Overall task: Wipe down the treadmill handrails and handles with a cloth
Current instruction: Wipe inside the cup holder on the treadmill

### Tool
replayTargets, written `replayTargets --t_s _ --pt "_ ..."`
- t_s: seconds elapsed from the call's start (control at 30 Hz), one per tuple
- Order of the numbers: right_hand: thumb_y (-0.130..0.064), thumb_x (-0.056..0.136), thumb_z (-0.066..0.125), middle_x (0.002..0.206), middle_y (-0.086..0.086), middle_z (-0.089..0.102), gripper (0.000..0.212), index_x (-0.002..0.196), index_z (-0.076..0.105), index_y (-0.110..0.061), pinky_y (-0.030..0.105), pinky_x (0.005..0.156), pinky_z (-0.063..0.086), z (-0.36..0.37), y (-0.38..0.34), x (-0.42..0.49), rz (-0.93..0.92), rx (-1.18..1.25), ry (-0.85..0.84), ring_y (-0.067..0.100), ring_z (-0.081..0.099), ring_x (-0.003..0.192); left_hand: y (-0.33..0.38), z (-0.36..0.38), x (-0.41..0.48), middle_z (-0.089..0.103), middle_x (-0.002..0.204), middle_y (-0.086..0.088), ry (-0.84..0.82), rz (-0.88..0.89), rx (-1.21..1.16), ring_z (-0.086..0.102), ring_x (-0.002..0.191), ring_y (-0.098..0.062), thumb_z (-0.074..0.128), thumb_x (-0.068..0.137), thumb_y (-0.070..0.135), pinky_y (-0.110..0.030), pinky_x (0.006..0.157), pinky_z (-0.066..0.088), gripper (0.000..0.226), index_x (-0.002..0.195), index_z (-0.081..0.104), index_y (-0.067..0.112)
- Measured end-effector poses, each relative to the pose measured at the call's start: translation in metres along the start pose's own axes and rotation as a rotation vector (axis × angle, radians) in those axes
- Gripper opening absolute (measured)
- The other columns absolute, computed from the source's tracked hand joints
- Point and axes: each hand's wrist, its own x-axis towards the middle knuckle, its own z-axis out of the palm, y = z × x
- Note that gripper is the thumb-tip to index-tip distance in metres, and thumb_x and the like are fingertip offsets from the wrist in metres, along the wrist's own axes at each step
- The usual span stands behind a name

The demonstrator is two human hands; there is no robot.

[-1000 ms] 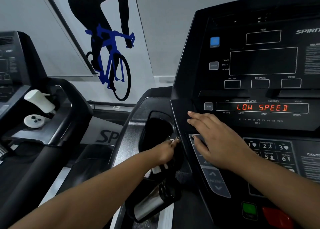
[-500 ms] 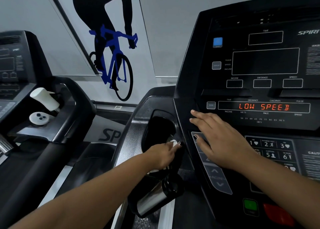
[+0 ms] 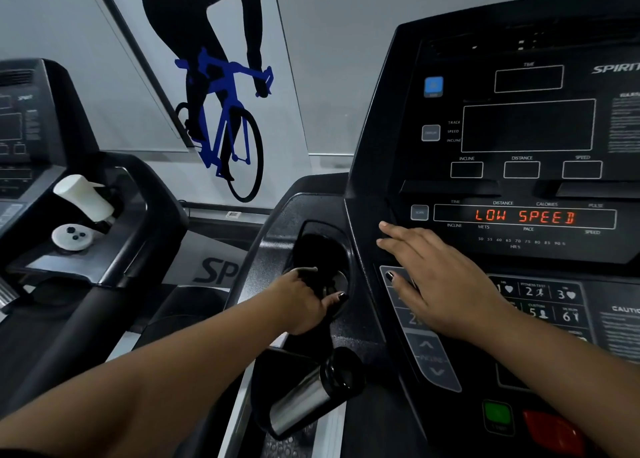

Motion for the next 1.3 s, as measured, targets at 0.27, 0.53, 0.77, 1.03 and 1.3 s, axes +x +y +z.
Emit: replayTargets --t_s 0.27,0.53,0.77,1.03,1.3 --pt "-0.040 0.092 0.034 0.157 -0.010 0.027 0.054 0.142 0.042 -0.022 0.027 0.099 0.041 0.000 -0.003 0.000 0.008 -0.003 -0.016 0.009 0.032 0.135 0.022 -0.025 0.009 0.015 0.163 -0.014 -0.170 -0.109 -0.244 0.009 0.151 -0.027 0.026 0.101 0.012 -0.041 0.122 0.004 0.062 0.157 -0.002 0.016" --pt "-0.039 0.091 0.037 0.156 -0.010 0.028 0.053 0.141 0.043 -0.022 0.027 0.096 0.044 -0.001 -0.002 0.000 -0.001 0.012 -0.018 0.010 0.033 0.135 0.027 -0.042 0.003 -0.012 0.163 -0.006 -0.259 -0.049 -0.492 -0.005 0.151 -0.028 0.025 0.096 -0.013 -0.033 0.117 0.002 0.073 0.156 -0.004 0.016" --pt "-0.041 0.092 0.034 0.157 -0.012 0.026 0.053 0.142 0.041 -0.023 0.027 0.095 0.045 -0.001 -0.002 0.001 -0.006 0.005 -0.021 0.009 0.031 0.135 0.027 -0.048 0.004 -0.002 0.165 0.000 -0.307 -0.084 -0.260 0.015 0.150 -0.026 0.037 0.097 -0.004 -0.033 0.117 0.020 0.069 0.157 0.012 0.021" --pt "-0.039 0.092 0.033 0.156 -0.010 0.029 0.054 0.141 0.043 -0.022 0.028 0.095 0.046 -0.002 -0.001 0.001 -0.007 0.009 -0.014 0.009 0.033 0.134 0.035 -0.052 0.011 0.016 0.163 -0.008 -0.335 -0.103 0.267 0.022 0.148 -0.027 0.044 0.101 0.022 -0.041 0.118 0.025 0.065 0.156 0.011 0.014" --pt "-0.040 0.091 0.032 0.156 -0.010 0.029 0.054 0.141 0.043 -0.022 0.029 0.095 0.047 -0.003 -0.003 0.001 0.000 0.002 -0.008 0.011 0.035 0.132 0.041 -0.065 0.002 0.006 0.164 -0.012 -0.325 -0.069 0.569 0.000 0.152 -0.026 0.033 0.104 0.030 -0.039 0.122 0.005 0.059 0.156 0.011 0.011"
